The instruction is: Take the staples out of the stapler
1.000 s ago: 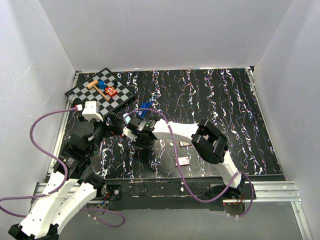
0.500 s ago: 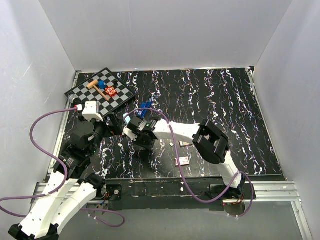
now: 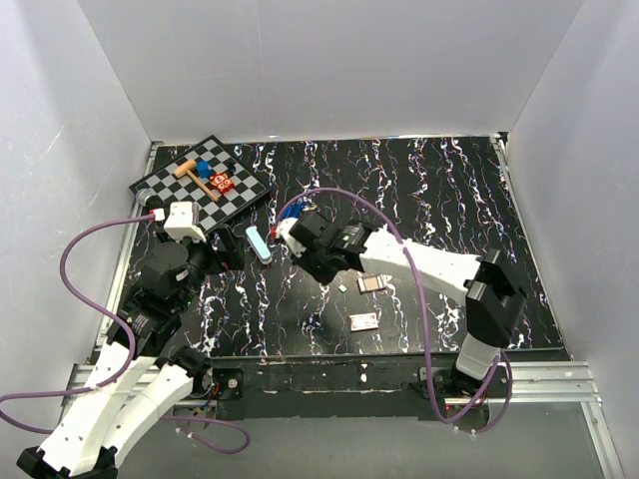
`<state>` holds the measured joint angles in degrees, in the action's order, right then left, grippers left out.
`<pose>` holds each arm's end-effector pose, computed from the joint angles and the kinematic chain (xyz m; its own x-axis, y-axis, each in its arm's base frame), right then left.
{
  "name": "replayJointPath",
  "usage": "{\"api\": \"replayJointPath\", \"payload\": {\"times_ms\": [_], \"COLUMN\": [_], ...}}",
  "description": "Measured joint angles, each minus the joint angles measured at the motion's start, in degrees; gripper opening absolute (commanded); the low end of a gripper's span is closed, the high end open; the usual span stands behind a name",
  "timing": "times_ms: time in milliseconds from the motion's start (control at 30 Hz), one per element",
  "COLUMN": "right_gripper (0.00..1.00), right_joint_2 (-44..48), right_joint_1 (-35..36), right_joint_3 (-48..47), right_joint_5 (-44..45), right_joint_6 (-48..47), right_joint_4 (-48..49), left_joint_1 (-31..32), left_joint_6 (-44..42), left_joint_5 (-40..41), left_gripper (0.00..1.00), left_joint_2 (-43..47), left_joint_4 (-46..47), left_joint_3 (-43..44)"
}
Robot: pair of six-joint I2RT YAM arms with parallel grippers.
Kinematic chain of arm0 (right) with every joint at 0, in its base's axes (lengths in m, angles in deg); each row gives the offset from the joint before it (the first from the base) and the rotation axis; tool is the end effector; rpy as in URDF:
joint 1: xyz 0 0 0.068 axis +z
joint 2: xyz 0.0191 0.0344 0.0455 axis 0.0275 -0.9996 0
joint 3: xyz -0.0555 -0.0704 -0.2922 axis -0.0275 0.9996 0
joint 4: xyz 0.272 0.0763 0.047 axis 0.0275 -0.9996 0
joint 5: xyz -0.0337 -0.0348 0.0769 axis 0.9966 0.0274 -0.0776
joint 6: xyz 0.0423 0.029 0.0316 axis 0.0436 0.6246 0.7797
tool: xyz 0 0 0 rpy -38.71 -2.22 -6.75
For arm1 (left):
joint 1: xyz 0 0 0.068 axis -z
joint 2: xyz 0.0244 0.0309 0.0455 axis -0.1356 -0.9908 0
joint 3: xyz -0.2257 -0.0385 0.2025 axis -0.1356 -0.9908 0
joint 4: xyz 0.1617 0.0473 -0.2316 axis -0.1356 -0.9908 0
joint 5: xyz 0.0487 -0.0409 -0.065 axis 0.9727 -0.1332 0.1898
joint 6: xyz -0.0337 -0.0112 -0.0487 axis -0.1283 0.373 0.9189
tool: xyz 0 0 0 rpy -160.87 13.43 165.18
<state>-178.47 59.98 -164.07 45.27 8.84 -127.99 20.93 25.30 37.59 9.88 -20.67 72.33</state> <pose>0.2006 0.3593 0.2855 -0.3717 -0.7525 -0.5436 -0.8550 0.5056 -0.1154 0.1217 -0.0518 0.3613 -0.3176 -0.1629 -0.9341 0.1234 0.9697 -0.2110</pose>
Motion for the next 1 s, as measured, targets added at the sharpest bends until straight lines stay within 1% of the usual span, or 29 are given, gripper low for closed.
{"api": "replayJointPath", "payload": {"times_ms": [200, 467, 700, 1000], "right_gripper": [0.14, 0.13, 0.13, 0.14], "right_joint_2": [3.48, 4.63, 4.63, 3.93], "right_joint_1": [-5.55, -11.1, -14.12, -15.5], "right_joint_3": [4.48, 10.05, 12.66, 13.09], "right_joint_5": [3.39, 5.66, 5.99, 6.49], "right_joint_6": [6.27, 13.33, 18.43, 24.17], "right_joint_4": [-2.56, -4.13, -3.54, -2.86], "left_joint_1": [0.0, 0.0, 0.0, 0.0], "left_joint_6": [0.0, -0.02, -0.02, -0.02], "left_joint_5": [0.0, -0.04, -0.07, -0.13], "left_gripper": [0.98, 0.98, 0.98, 0.98], "left_joint_2": [-0.24, -0.68, -0.76, -0.96], "left_joint_4": [0.0, 0.02, 0.02, 0.02], "left_joint_3": [0.0, -0.02, -0.07, -0.07]}}
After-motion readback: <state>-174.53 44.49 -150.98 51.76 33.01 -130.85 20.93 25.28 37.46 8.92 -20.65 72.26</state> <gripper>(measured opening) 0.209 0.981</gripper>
